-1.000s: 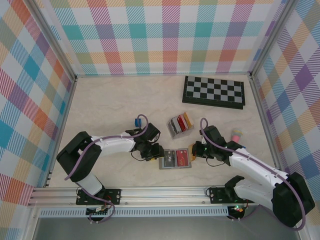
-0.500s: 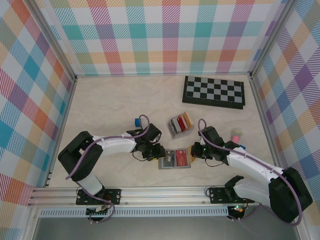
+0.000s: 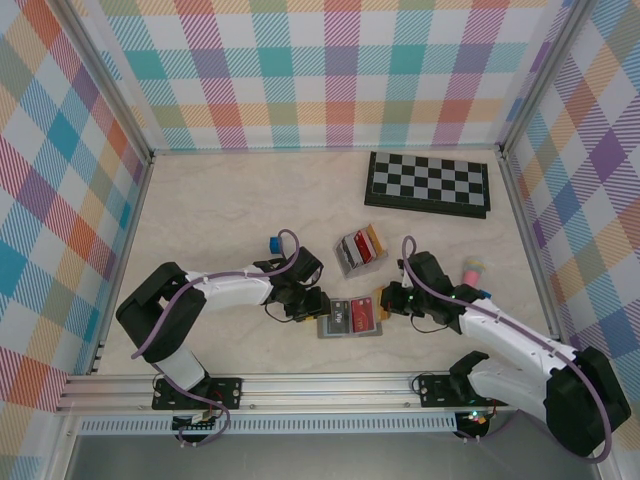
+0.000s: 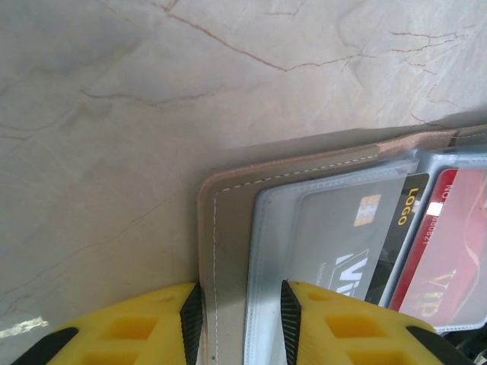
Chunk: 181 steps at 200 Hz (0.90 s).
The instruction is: Put the credit cards into the card holder
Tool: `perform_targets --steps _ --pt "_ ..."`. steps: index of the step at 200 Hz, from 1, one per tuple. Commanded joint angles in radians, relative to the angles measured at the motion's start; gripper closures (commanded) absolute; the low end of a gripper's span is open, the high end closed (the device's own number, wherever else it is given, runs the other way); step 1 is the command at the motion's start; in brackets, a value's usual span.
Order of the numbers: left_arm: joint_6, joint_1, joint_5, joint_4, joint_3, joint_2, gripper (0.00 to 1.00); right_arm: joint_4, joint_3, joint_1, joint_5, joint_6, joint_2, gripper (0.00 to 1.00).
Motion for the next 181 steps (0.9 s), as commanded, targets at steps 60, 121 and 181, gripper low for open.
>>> perform_targets --steps 60,121,181 --pt "0.001 -0.031 0.036 0.082 0.006 0.022 0.65 0.048 0.063 0.010 -0.115 0.031 0.013 0.94" --pt "0.003 -0.031 0.005 0.073 -0.004 -0.019 0.64 0.096 0.077 0.021 -0.157 0.040 0.067 0.94" --pt "0.000 -0.031 -0.029 0.060 -0.005 -0.048 0.59 0.072 0.111 0.023 -0.157 0.031 0.146 0.95"
